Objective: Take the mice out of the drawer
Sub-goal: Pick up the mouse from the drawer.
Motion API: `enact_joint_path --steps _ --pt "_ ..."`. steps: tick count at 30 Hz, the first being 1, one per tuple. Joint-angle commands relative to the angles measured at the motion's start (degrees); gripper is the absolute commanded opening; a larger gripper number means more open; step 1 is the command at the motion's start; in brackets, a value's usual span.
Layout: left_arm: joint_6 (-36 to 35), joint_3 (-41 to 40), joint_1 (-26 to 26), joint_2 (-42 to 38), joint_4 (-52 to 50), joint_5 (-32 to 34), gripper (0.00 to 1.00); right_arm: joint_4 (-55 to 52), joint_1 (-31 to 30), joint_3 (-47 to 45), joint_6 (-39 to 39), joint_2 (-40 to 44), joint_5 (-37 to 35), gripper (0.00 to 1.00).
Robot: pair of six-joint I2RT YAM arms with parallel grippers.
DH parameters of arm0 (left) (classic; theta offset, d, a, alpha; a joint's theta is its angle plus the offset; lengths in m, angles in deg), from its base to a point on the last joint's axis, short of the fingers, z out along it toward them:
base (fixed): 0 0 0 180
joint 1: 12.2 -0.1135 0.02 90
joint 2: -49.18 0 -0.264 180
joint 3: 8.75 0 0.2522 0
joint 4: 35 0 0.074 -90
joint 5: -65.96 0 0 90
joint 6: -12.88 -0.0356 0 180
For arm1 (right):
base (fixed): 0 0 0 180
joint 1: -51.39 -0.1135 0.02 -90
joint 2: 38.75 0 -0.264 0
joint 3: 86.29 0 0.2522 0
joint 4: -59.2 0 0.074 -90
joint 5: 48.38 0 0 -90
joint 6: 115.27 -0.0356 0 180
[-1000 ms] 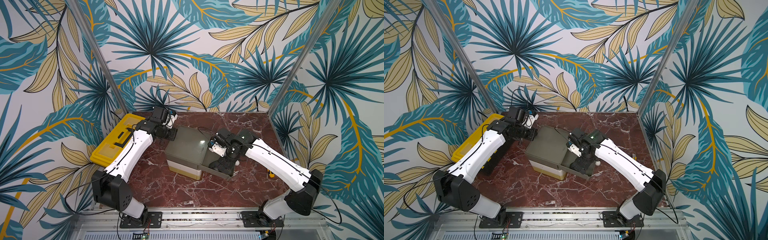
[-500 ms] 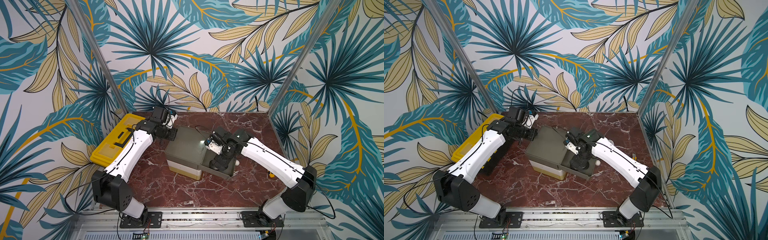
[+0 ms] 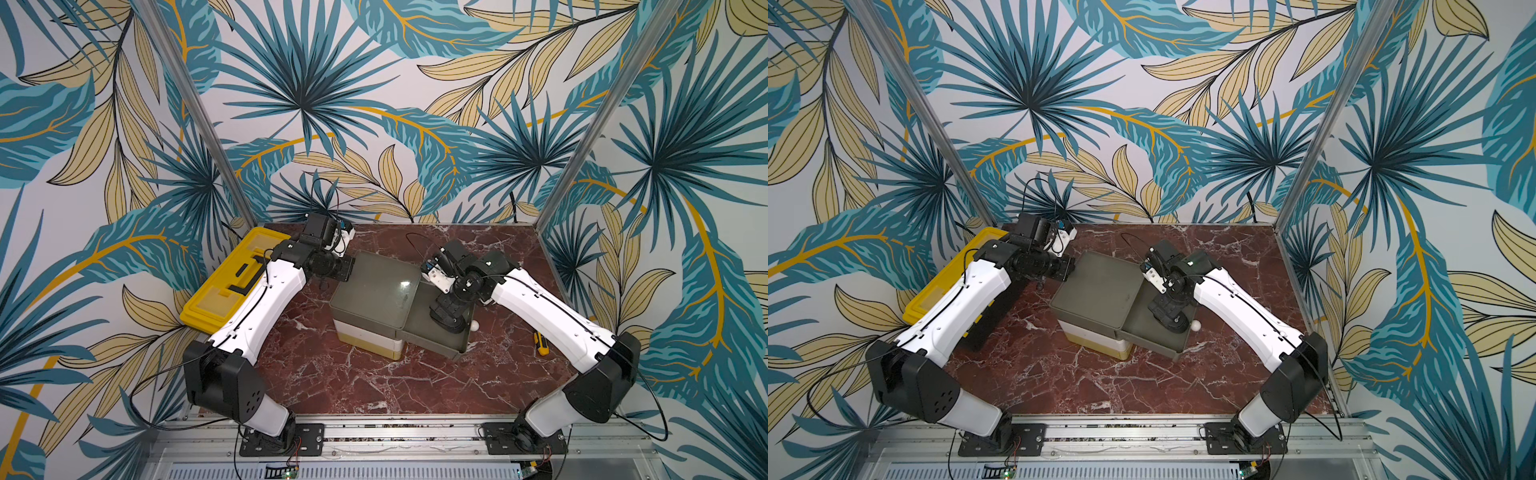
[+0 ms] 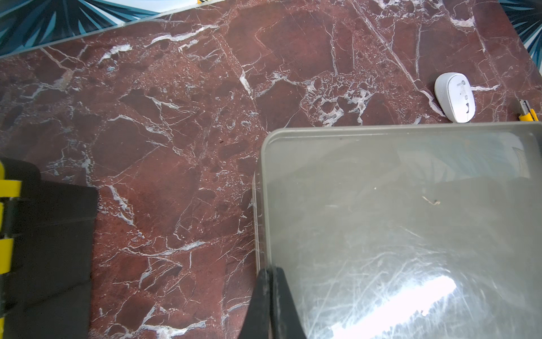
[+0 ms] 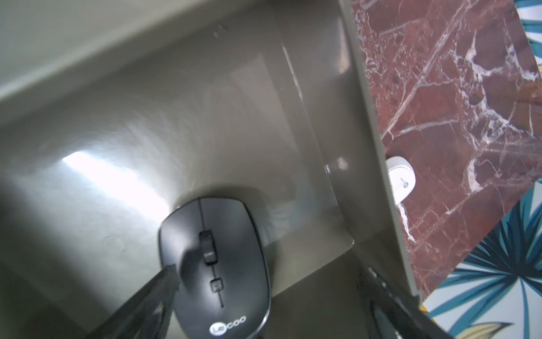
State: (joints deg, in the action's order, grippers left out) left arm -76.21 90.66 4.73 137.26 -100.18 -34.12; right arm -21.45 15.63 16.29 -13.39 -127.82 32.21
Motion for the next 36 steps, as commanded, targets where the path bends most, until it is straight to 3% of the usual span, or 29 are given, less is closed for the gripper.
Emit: enact_joint_path --steps 1,7,16,25,28,36 --pt "-1.6 -3.2 -0.2 2.4 -7.9 -0.1 0.0 -1.2 -0.1 0.5 1.5 2.7 4.3 0.97" --pt "-1.6 -3.2 -0.2 2.3 -7.8 -0.2 0.0 -7.0 -0.1 0.8 1.4 -0.2 3.3 0.97" --pt "-1.8 -3.9 -0.2 1.4 -8.1 0.2 0.0 -5.7 0.0 0.1 2.8 -1.1 4.0 0.97" --pt "-1.8 -4.6 -0.2 0.0 -7.6 0.2 0.0 -3.7 0.1 -2.1 2.9 -3.1 4.1 0.91" --pt "-1.8 -5.0 -0.2 -0.7 -7.3 -0.1 0.0 -3.2 0.0 -2.4 2.8 -3.5 2.9 0.83" --pt "-1.8 -5.4 -0.2 -2.4 -6.9 -1.5 0.0 -3.1 0.3 -3.3 3.4 -3.9 6.4 0.79"
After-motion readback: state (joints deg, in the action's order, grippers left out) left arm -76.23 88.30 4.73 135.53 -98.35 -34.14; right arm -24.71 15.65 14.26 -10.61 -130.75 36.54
